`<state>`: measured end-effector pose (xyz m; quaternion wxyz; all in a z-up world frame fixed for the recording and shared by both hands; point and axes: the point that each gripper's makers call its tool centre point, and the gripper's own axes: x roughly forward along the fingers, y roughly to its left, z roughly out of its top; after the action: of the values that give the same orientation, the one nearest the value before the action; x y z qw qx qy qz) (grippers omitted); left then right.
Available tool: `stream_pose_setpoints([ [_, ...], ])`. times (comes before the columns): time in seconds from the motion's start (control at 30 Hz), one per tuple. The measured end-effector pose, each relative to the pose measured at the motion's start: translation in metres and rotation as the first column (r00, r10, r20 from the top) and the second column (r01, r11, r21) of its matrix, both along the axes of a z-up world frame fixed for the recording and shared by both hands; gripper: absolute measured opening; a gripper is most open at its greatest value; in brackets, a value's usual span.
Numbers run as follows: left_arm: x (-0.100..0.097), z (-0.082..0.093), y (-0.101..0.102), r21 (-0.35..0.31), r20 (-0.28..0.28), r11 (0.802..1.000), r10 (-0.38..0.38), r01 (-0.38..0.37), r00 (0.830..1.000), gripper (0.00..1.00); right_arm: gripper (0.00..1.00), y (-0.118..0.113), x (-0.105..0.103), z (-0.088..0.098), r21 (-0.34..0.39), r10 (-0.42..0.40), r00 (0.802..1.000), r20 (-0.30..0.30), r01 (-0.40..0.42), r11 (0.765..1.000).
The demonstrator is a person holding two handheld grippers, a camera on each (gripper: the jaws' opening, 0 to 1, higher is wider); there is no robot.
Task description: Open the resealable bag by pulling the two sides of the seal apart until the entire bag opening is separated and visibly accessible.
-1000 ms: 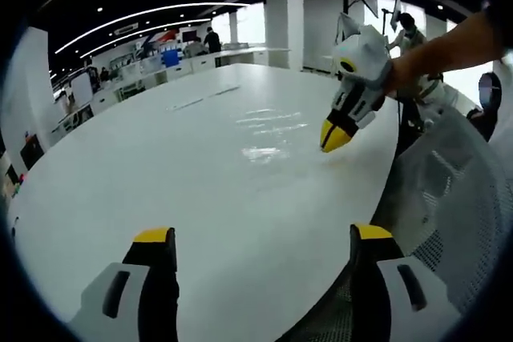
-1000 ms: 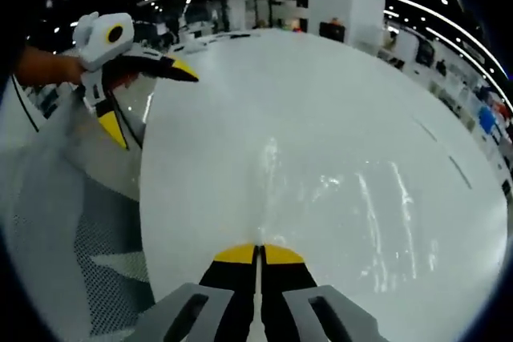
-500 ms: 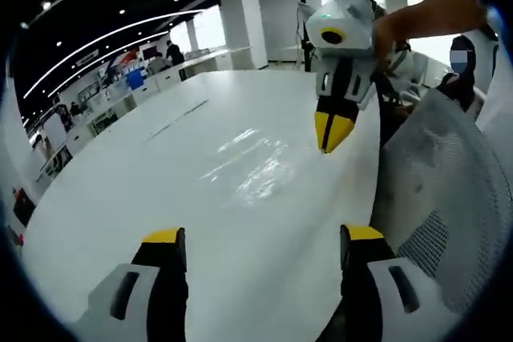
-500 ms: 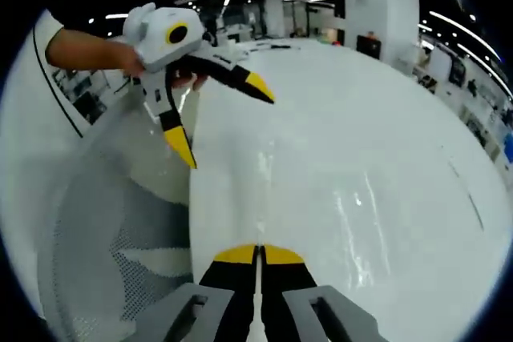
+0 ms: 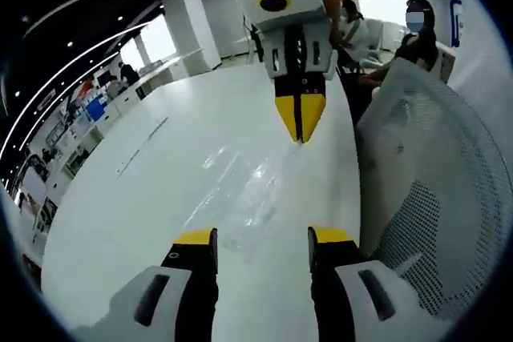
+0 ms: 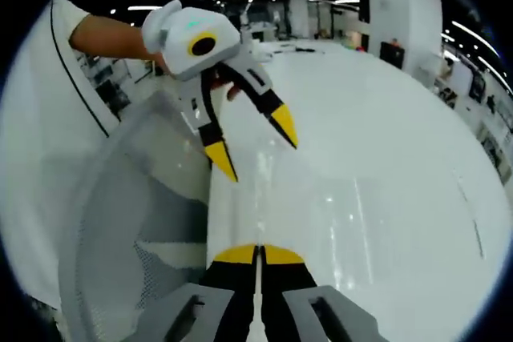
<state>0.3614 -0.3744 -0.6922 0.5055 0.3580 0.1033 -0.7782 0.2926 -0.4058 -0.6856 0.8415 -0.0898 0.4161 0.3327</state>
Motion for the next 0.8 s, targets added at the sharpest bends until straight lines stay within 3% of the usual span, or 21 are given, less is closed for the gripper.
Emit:
stream_pose_setpoints([
  [0.23,-0.009,0.0,-0.001,0.034,0.046,0.995,-0.095,0.094,0.994,0.11,0.0,-0.002,-0.004,0.006,0.04,-0.013,0.999,-0.044,0.014,0.999],
  [0.33,-0.008,0.0,-0.002,0.04,0.083,0.992,-0.119,0.116,0.989,0.03,0.0,-0.003,-0.008,0.006,0.071,-0.04,0.996,-0.08,0.045,0.996],
  [0.43,-0.012,0.002,-0.003,0.064,0.061,0.991,-0.119,0.116,0.991,0.0,0.0,-0.003,-0.01,0.006,0.092,-0.07,0.99,-0.119,0.082,0.992],
  [0.57,-0.009,0.0,-0.006,0.086,0.058,0.99,-0.117,0.112,0.991,0.0,0.01,-0.004,-0.005,0.009,0.093,-0.077,0.993,-0.089,0.085,0.992],
  [0.63,-0.01,0.002,-0.007,0.094,0.01,0.991,-0.098,0.096,0.995,0.0,0.02,-0.002,0.007,0.017,0.104,-0.078,0.997,-0.007,0.078,0.991],
  [0.73,-0.01,0.005,-0.011,0.076,0.018,0.992,-0.101,0.099,0.995,0.0,0.09,0.003,0.02,0.029,0.123,-0.086,0.994,0.072,0.076,0.989],
  [0.8,-0.012,0.006,-0.013,0.067,0.007,0.992,-0.108,0.108,0.994,0.0,0.09,0.01,0.024,0.036,0.145,-0.08,0.993,0.09,0.067,0.987],
])
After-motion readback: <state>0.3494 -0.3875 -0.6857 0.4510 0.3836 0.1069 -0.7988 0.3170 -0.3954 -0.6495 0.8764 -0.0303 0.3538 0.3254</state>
